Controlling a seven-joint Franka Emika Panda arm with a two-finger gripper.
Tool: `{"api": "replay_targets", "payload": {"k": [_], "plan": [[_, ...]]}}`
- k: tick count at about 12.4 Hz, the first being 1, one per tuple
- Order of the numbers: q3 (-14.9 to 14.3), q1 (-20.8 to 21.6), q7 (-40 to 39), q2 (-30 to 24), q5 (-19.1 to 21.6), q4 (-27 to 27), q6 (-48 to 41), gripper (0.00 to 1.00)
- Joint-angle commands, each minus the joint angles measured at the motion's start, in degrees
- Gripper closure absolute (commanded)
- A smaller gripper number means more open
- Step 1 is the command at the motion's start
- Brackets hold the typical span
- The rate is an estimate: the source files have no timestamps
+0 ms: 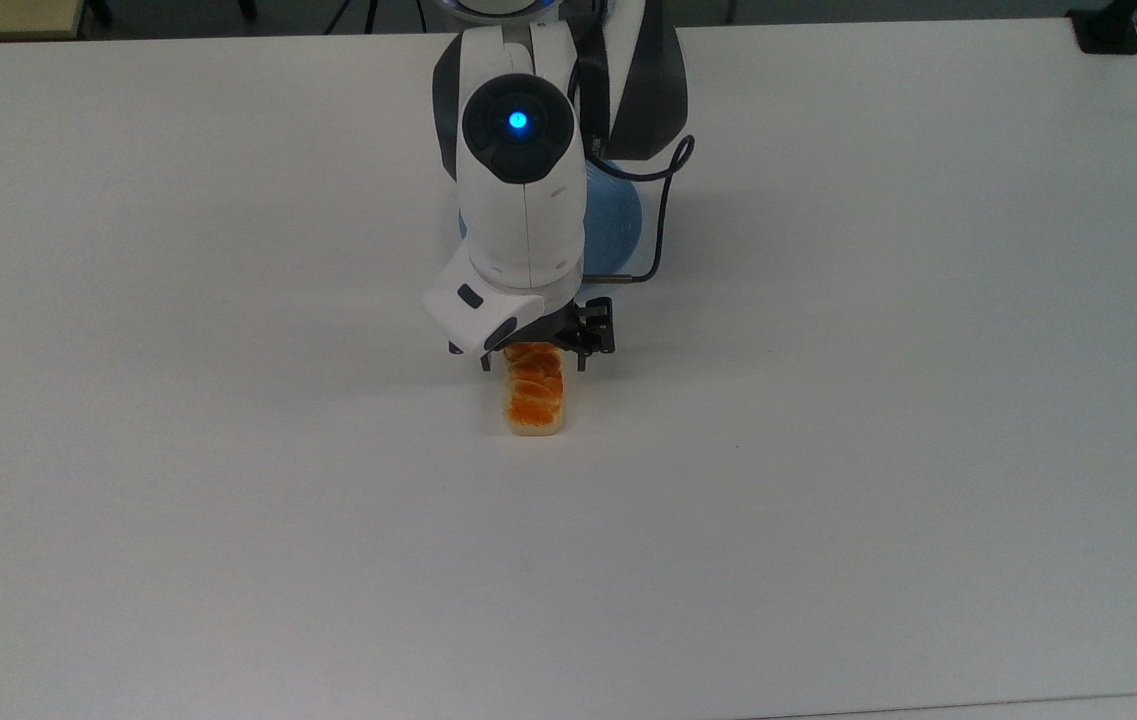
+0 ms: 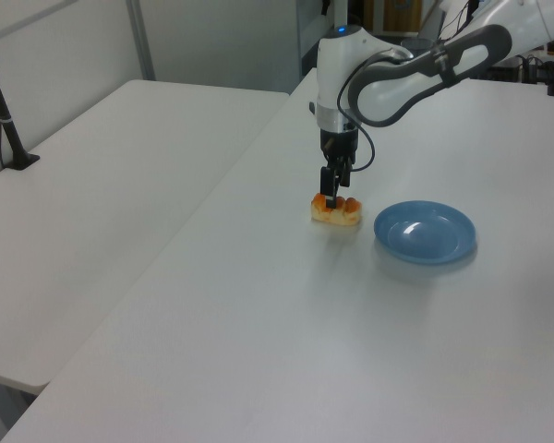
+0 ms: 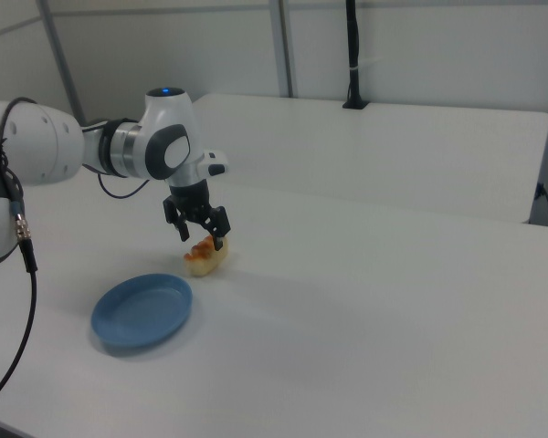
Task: Put the bread on a plate
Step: 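Close the gripper on the bread pastry and lift it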
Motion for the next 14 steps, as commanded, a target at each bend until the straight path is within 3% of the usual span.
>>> {"api": "replay_targets", "payload": {"k": [1, 5, 6, 8, 11, 14], "plan": [[-0.61, 0.71, 0.97, 1.45, -1.38, 0.59, 1.18, 0.06], [-0.61, 0.71, 0.97, 3.3, -1.38, 0.59, 4.79, 0.31], [-0.61, 0.71, 0.62, 3.3, -2.25, 0.5, 4.79, 0.41], [-0.61, 0.71, 0.62, 3.3, -3.84, 0.42, 4.79, 0.5], [-0.61, 0.27, 0.53, -0.2, -3.57, -0.63, 4.09, 0.51], [-0.52, 0.18, -0.34, -8.19, -3.31, -9.49, 4.17, 0.51]]}}
